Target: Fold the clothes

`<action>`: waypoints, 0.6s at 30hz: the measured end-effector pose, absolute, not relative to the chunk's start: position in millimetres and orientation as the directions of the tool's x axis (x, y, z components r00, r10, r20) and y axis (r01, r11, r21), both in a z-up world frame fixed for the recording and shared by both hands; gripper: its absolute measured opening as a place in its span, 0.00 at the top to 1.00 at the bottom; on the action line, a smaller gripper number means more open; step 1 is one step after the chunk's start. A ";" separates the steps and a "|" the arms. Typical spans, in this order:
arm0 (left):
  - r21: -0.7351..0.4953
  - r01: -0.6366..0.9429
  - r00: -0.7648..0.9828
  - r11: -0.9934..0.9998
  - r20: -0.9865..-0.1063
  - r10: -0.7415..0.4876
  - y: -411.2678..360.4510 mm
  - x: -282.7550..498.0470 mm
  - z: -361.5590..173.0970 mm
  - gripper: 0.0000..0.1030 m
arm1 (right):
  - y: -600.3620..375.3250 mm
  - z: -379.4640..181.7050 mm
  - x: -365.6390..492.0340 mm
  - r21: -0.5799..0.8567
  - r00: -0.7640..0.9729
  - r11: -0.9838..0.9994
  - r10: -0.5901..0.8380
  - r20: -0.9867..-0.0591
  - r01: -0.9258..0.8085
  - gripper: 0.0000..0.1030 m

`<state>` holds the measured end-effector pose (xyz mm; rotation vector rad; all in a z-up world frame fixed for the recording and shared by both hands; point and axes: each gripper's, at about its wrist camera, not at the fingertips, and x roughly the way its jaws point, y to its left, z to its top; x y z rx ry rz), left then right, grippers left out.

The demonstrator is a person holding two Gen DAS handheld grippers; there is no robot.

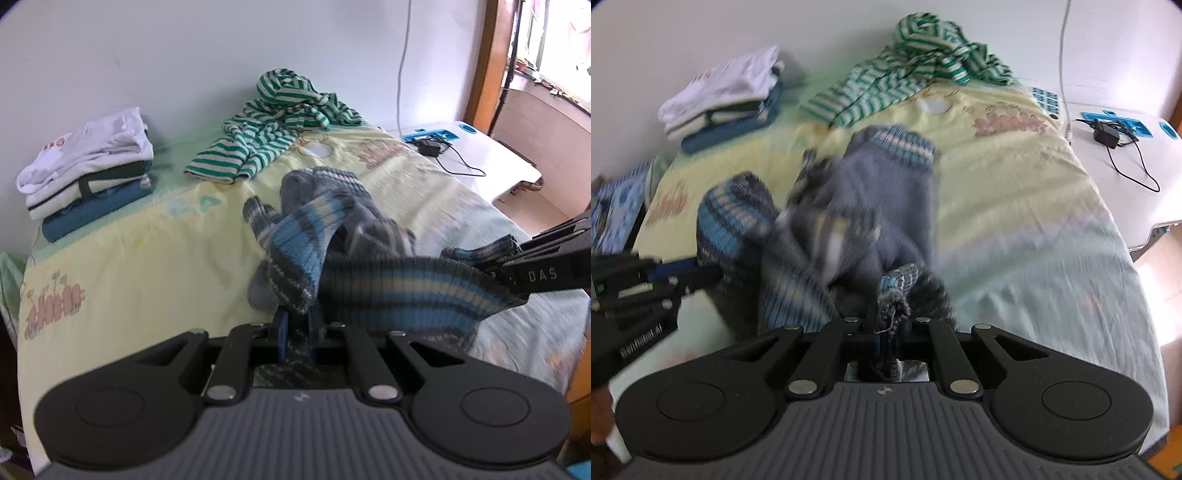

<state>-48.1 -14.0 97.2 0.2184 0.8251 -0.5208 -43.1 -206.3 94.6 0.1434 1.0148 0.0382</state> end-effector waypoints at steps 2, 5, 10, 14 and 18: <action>-0.018 0.523 0.556 0.852 -0.750 -0.357 -8.3 -59.0 97.2 0.94 | -200.8 92.8 -54.5 0.125 0.506 0.992 0.103 -0.856 0.010 0.93; -0.031 0.515 0.545 0.857 -0.760 -0.355 2.0 -74.2 94.4 0.94 | -194.7 89.1 -70.5 0.112 0.474 0.994 0.106 -0.874 -0.014 0.93; -0.040 0.508 0.520 0.861 -0.782 -0.343 19.1 -96.4 86.0 0.95 | -184.1 77.0 -95.9 0.103 0.410 0.994 0.109 -0.906 -0.037 0.93; -0.050 0.503 0.491 0.863 -0.806 -0.332 33.5 -110.2 77.3 0.95 | -173.8 59.4 -113.7 0.078 0.350 0.994 0.099 -0.932 -0.074 0.93; -0.037 0.507 0.470 0.861 -0.826 -0.312 47.4 -124.9 70.6 0.95 | -167.2 38.1 -128.3 0.071 0.269 0.993 0.095 -0.958 -0.098 0.93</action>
